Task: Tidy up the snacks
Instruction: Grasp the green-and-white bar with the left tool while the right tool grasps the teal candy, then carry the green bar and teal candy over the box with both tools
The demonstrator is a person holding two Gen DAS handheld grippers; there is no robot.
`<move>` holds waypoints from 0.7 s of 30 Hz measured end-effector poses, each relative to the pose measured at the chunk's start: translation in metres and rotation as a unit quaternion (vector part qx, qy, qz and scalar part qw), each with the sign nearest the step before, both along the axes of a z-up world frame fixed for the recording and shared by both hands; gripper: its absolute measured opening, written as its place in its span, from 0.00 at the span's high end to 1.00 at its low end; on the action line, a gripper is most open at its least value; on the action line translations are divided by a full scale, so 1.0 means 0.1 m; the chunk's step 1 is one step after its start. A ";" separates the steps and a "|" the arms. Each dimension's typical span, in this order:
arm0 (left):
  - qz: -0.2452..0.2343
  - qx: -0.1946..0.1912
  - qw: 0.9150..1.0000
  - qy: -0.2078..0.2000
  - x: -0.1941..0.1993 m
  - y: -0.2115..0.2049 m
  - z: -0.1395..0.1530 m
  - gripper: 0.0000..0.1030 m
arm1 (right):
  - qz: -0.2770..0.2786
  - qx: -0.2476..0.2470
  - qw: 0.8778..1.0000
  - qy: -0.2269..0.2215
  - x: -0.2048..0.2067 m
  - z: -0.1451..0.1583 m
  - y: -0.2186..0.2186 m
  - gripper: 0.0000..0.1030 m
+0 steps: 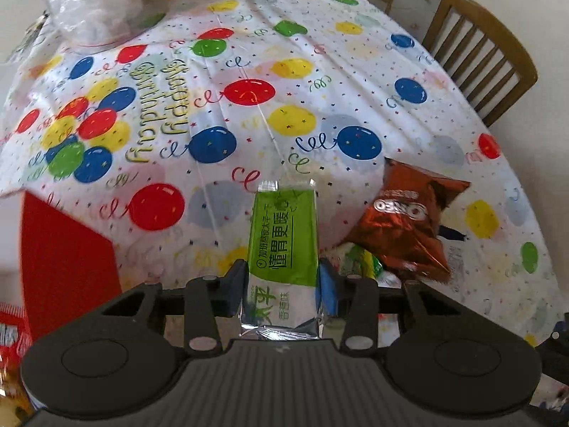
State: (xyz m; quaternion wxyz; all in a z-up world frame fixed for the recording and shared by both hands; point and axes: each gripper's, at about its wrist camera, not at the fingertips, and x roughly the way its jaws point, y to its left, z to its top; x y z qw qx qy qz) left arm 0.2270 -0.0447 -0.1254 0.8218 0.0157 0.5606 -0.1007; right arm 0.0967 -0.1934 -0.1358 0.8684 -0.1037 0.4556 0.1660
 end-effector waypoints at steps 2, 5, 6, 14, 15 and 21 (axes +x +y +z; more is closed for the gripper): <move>0.007 -0.006 1.000 -0.005 -0.10 0.04 0.08 0.60 | 0.000 0.007 1.000 -0.004 -0.06 0.08 0.01 0.90; 0.010 -0.015 1.000 -0.013 -0.22 0.10 0.19 0.60 | 0.002 0.015 1.000 -0.013 -0.13 0.19 0.04 0.90; 0.012 -0.017 1.000 -0.015 -0.27 0.13 0.23 0.60 | 0.003 0.018 1.000 -0.015 -0.15 0.23 0.05 0.90; 0.034 -0.038 0.998 -0.036 -0.64 0.41 0.54 0.60 | 0.007 0.047 0.999 -0.027 -0.25 0.49 0.22 0.90; 0.037 -0.041 0.998 -0.040 -0.68 0.45 0.58 0.60 | 0.008 0.050 0.998 -0.028 -0.25 0.52 0.25 0.90; 0.062 -0.053 0.994 -0.069 -0.97 0.73 0.89 0.60 | 0.022 0.064 0.997 -0.038 -0.24 0.69 0.51 0.90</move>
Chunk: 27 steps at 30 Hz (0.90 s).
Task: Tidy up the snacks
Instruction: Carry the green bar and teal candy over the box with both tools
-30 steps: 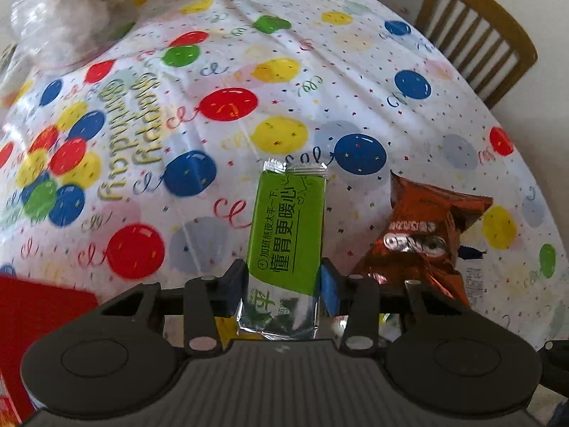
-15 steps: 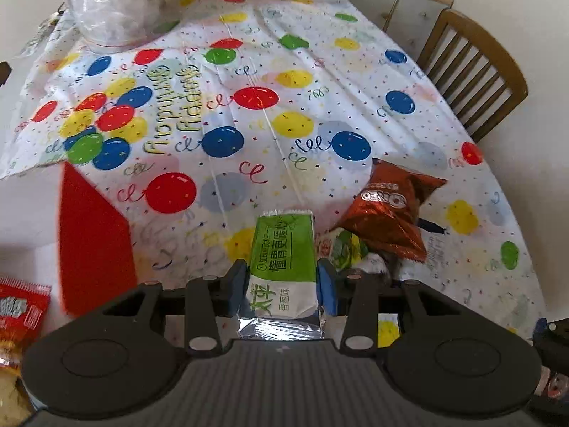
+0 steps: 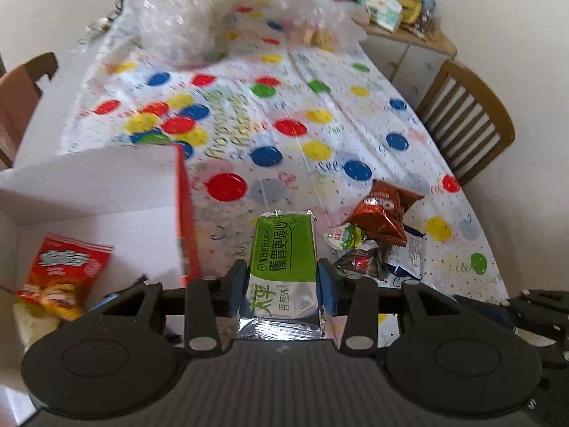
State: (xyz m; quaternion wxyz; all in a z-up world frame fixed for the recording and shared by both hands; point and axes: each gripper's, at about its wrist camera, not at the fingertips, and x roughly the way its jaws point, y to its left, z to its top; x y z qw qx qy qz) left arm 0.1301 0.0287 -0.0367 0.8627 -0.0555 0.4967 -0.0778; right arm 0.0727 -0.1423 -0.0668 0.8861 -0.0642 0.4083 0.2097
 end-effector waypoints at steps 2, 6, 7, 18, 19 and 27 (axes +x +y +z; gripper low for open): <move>0.009 0.000 1.000 -0.011 -0.08 0.10 0.08 0.60 | 0.007 0.004 1.000 -0.003 0.02 0.05 0.12 0.90; 0.024 0.002 0.999 -0.027 -0.22 0.35 0.22 0.60 | 0.031 0.010 0.999 -0.007 0.04 0.14 0.41 0.90; 0.027 0.005 0.999 -0.031 -0.25 0.41 0.24 0.60 | 0.038 0.011 0.999 -0.008 0.05 0.16 0.49 0.90; 0.085 0.018 0.995 -0.047 -0.48 1.20 0.33 0.60 | 0.090 0.005 0.996 -0.002 0.18 0.10 1.36 0.90; 0.089 0.019 0.995 -0.047 -0.50 1.26 0.33 0.60 | 0.092 0.003 0.996 0.001 0.19 0.08 1.42 0.90; 0.125 0.035 0.990 -0.047 -0.58 1.74 0.22 0.60 | 0.110 -0.018 0.994 0.020 0.39 -0.16 1.91 0.90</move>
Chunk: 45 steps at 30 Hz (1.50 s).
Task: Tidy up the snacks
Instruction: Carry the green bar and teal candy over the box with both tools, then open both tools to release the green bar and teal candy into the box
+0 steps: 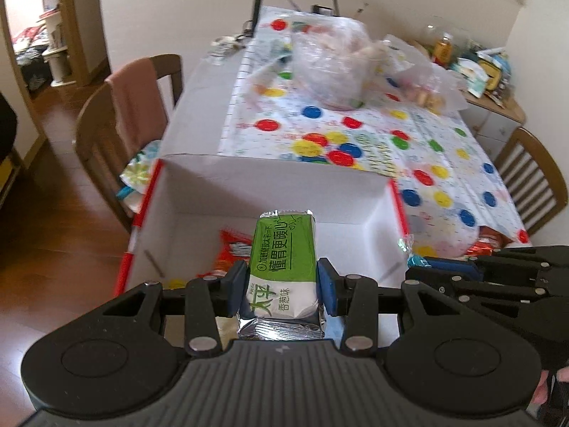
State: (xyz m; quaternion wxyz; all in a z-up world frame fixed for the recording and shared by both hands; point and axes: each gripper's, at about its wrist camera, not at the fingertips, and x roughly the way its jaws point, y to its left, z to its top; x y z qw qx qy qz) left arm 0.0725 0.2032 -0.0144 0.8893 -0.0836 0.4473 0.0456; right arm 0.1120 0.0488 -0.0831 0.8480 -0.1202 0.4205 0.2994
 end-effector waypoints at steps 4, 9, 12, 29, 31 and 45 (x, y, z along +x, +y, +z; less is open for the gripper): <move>0.018 0.003 1.000 0.007 -0.01 0.22 -0.11 0.60 | 0.013 -0.017 1.000 0.015 0.08 -0.19 0.19 0.90; 0.031 0.005 0.999 0.014 0.01 0.42 -0.26 0.60 | 0.023 -0.038 0.999 0.024 0.16 -0.40 0.40 0.90; 0.034 0.006 0.999 0.020 0.04 0.50 -0.35 0.60 | 0.025 -0.046 0.998 0.026 0.22 -0.48 0.49 0.90; 0.026 0.005 0.997 0.075 0.11 0.52 -0.74 0.60 | 0.036 -0.065 0.997 0.039 0.23 -0.69 0.54 0.78; 0.026 0.004 0.997 0.076 0.10 0.52 -0.73 0.60 | 0.033 -0.058 0.997 0.041 0.21 -0.66 0.50 0.75; 0.002 0.015 0.999 0.045 -0.12 0.28 -0.44 0.42 | 0.029 -0.013 0.999 0.028 -0.06 -0.31 0.23 0.58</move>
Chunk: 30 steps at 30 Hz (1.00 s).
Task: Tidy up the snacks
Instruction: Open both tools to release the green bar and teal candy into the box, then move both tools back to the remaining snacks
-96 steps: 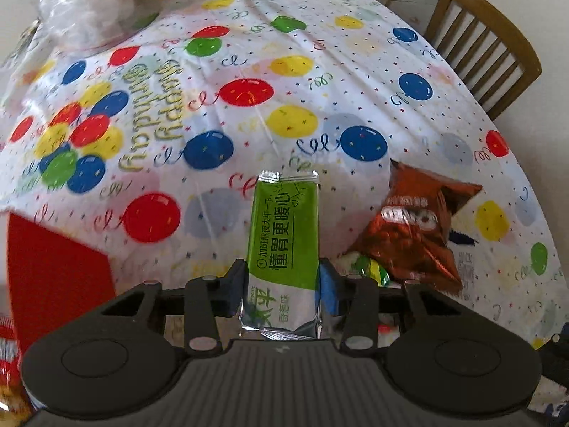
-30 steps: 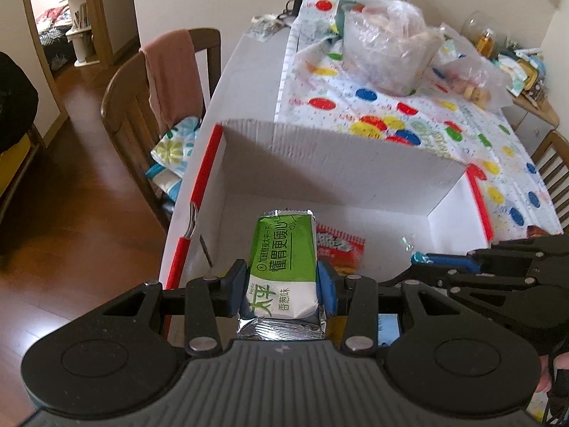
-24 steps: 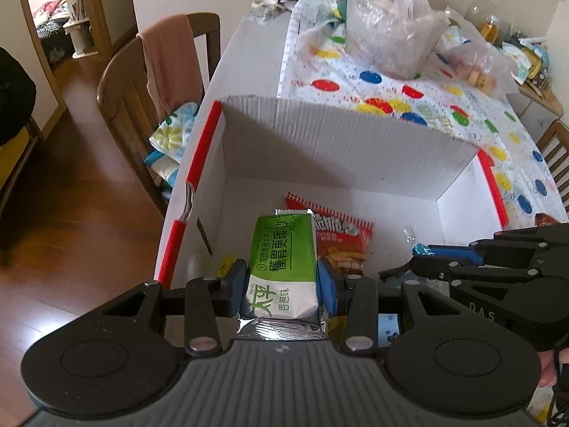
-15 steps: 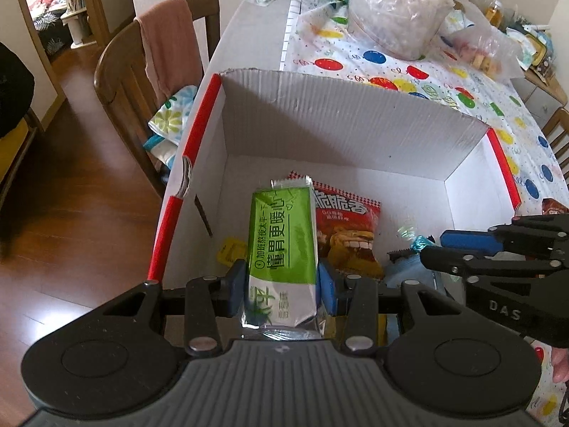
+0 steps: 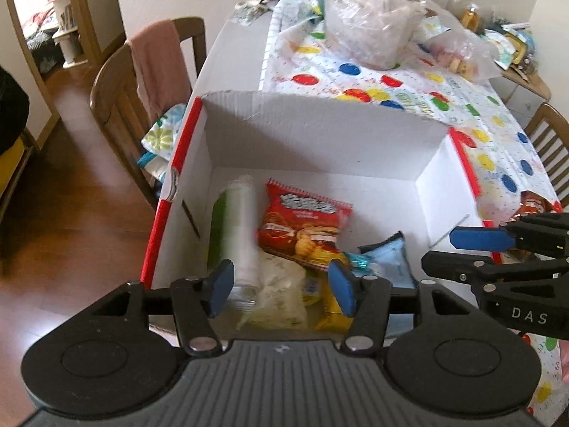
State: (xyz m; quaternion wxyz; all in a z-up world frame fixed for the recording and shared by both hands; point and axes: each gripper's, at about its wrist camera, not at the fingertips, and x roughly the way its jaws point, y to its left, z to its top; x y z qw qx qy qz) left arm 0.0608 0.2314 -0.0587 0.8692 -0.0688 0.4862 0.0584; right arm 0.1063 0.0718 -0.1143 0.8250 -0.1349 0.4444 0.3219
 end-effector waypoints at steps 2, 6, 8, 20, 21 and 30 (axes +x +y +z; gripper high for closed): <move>-0.005 0.002 1.000 -0.009 -0.03 -0.06 0.07 0.38 | 0.000 0.005 1.000 -0.005 -0.05 0.07 -0.04 0.55; -0.017 0.002 1.000 -0.026 -0.06 -0.19 0.20 0.38 | 0.002 0.014 1.000 -0.016 -0.13 0.23 -0.14 0.51; -0.024 0.003 0.999 -0.036 -0.08 -0.27 0.26 0.38 | -0.002 0.020 1.000 -0.022 -0.16 0.31 -0.20 0.46; -0.074 0.005 0.993 -0.087 -0.06 -0.88 0.52 0.29 | -0.027 0.041 0.997 -0.052 -0.29 0.61 -0.71 0.16; -0.077 0.004 0.993 -0.090 -0.06 -0.93 0.53 0.29 | -0.033 0.042 0.997 -0.054 -0.29 0.63 -0.78 0.14; -0.111 -0.028 0.988 -0.104 0.03 -1.44 0.51 0.22 | -0.068 0.055 0.994 -0.071 -0.29 0.73 -1.46 0.00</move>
